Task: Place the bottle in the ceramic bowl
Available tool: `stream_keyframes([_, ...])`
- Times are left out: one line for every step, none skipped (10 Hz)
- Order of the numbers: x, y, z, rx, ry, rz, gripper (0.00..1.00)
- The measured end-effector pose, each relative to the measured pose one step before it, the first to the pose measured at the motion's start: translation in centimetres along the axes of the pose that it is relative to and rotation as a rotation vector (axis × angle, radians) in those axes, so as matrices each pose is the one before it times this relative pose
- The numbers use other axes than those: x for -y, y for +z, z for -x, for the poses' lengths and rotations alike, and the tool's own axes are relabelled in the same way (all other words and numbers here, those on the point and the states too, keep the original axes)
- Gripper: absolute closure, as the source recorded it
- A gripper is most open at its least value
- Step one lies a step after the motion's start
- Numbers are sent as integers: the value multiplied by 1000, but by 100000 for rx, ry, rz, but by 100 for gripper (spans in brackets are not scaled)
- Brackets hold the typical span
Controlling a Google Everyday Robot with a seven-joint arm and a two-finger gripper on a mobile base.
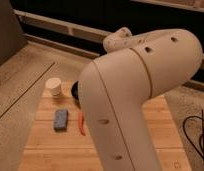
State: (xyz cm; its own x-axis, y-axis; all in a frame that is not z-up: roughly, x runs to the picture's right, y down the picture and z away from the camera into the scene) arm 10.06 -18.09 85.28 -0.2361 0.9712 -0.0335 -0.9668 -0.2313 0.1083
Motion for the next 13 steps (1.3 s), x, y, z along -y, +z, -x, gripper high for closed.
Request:
stream_keyframes([-367, 26, 375, 2295, -163, -1170, 100])
stream_keyframes([-93, 58, -118, 807, 472, -819, 100])
stream_keyframes([-196, 182, -665, -576, 1073, -308, 100])
stream_keyframes([-383, 118, -783, -1294, 1120, 481, 100])
stream_keyframes([-507, 113, -924, -1865, 1222, 1102, 100])
stream_keyframes([-358, 41, -500, -1148, 786, 893, 100])
stream_keyframes([-316, -26, -201, -636, 557, 797, 100])
stream_keyframes([-210, -52, -53, -322, 68, 555, 100])
stream_keyframes([-202, -35, -53, -369, 41, 588, 100])
stream_keyframes([-137, 9, -62, -276, -41, 386, 100])
stream_keyframes([-95, 56, -115, -395, -78, 304, 100])
stream_keyframes([59, 117, -136, -472, -110, -22, 98])
stream_keyframes([11, 46, -63, -267, -81, 28, 93])
